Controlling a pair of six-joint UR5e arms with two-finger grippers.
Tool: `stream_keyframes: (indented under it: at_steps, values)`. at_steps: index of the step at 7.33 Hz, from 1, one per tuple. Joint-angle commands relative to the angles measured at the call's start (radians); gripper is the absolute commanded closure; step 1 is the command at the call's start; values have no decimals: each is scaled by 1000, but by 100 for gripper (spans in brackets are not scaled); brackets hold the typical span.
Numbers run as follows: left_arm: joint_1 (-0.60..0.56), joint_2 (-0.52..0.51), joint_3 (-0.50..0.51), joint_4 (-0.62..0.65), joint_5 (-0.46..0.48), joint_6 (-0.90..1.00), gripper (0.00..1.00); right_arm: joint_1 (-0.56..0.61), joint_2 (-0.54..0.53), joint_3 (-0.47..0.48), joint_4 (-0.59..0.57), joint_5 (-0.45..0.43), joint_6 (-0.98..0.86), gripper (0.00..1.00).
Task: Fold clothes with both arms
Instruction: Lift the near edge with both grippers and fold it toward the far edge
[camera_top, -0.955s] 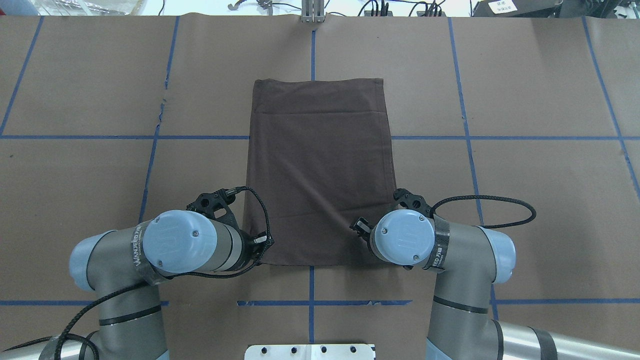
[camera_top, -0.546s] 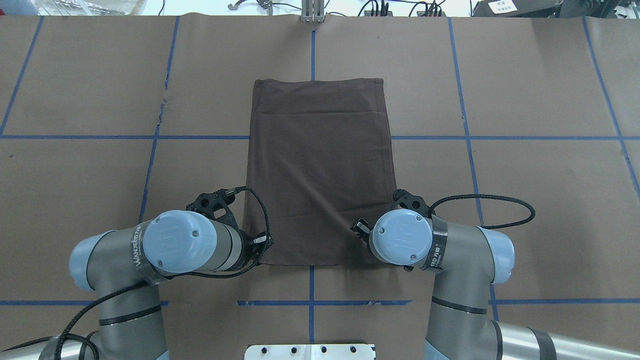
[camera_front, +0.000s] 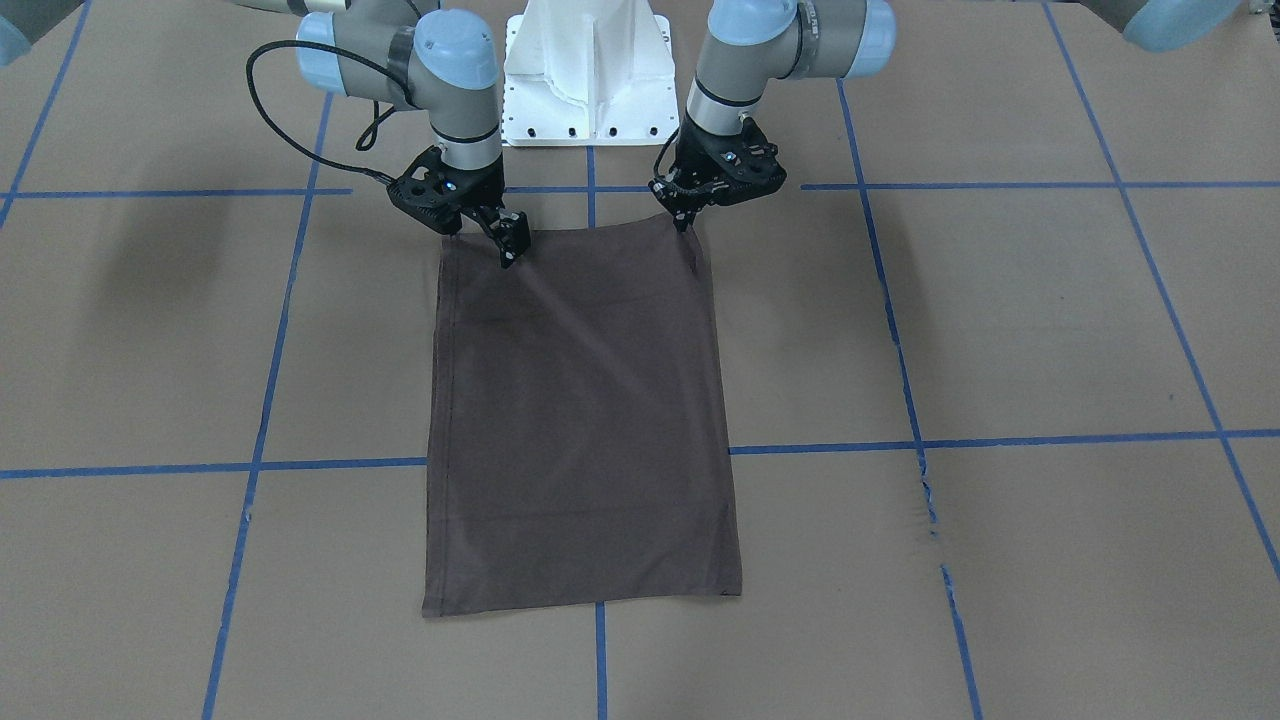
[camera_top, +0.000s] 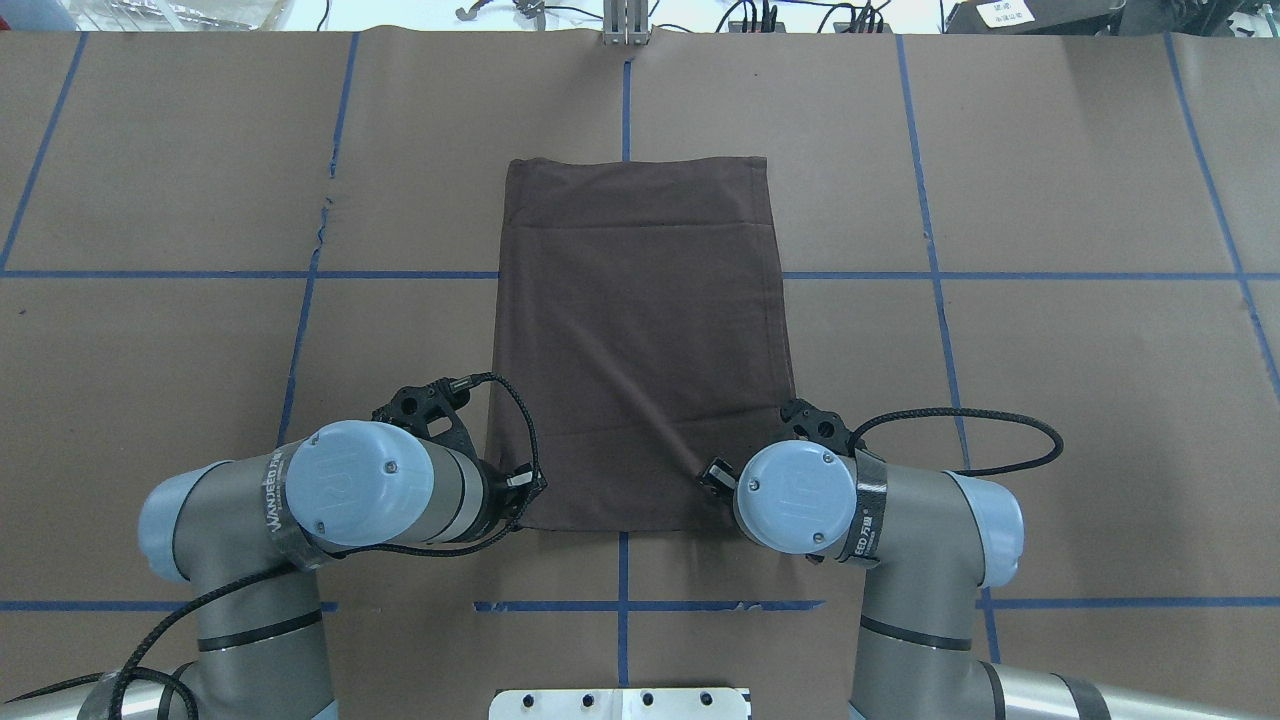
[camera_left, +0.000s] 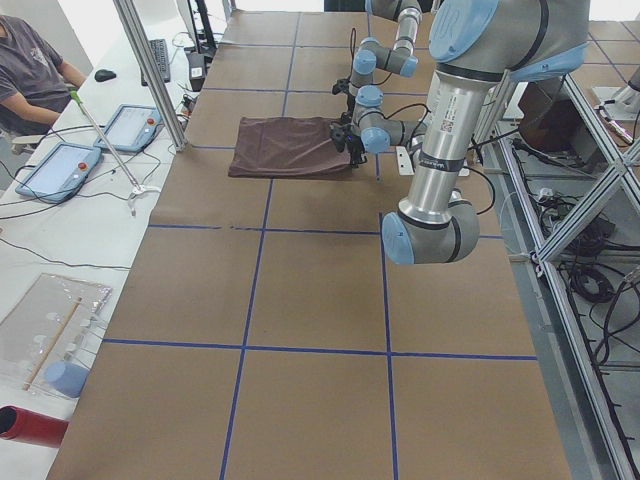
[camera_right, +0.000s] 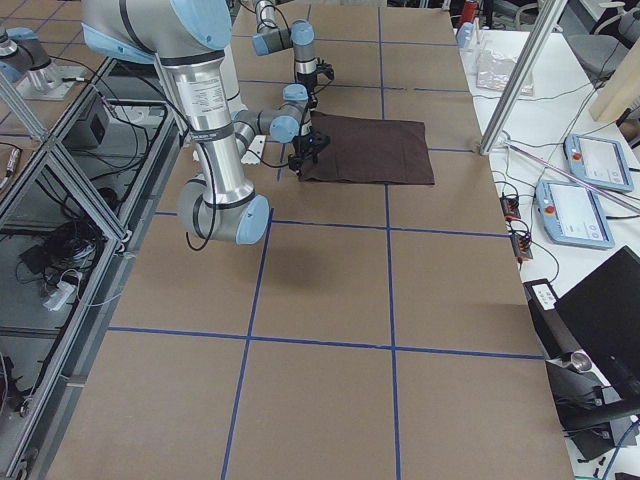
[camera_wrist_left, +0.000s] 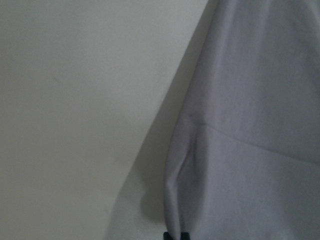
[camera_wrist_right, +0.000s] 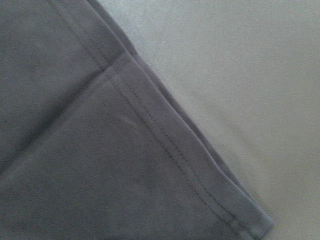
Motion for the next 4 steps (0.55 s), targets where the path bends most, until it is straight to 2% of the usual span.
stream_keyframes:
  at_steps: [1,4]
  values:
    - [2,0,0,0,0,0,100,-13,-3,1,0,-3,6,0]
    - [2,0,0,0,0,0,100,-15,-2,1,-2,-1,6,0]
